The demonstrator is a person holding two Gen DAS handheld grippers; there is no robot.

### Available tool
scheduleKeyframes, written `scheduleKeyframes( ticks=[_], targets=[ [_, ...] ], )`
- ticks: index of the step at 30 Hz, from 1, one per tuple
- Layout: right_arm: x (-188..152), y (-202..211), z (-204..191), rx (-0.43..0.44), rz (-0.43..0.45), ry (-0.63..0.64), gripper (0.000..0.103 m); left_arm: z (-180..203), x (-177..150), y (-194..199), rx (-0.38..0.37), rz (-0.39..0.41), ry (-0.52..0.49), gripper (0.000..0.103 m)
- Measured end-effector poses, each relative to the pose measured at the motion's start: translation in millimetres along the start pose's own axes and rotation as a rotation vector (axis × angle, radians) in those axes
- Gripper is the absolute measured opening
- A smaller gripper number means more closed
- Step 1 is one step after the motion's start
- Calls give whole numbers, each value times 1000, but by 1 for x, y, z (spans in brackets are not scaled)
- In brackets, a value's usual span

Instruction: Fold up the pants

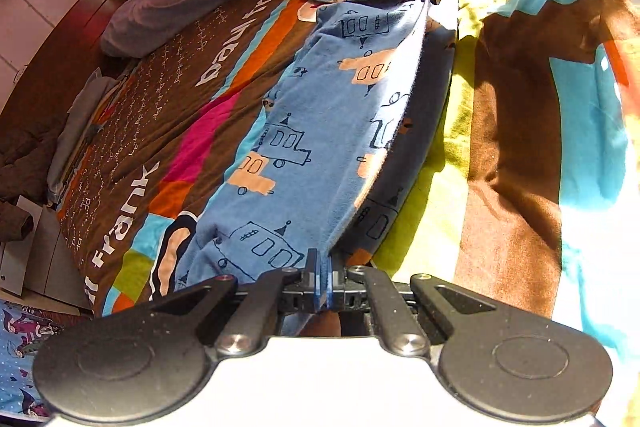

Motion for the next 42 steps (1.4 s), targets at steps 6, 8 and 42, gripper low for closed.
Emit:
scheduleKeyframes(
  ticks=[6,8,42],
  targets=[
    [-14,-20,-12,31,-34,-30,0,15,-14,-18,-21,-49,-44,3],
    [-18,-25,-13,37,-46,-49,1,15,-14,-18,-18,-51,-42,8],
    [-102,76,183,-145,-190,-220,43,17,209,-174,-284,231,534,58]
  ],
)
Point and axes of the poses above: each gripper's, at about its wrist camera, not at the fingertips, and y roughly against the way its jaws point, z to its right, x to its top, the point moved 7 cm from there along -y, roughly the way its jaws point, and after that the axes turned 13 degrees about z, right-handed, at the moved point
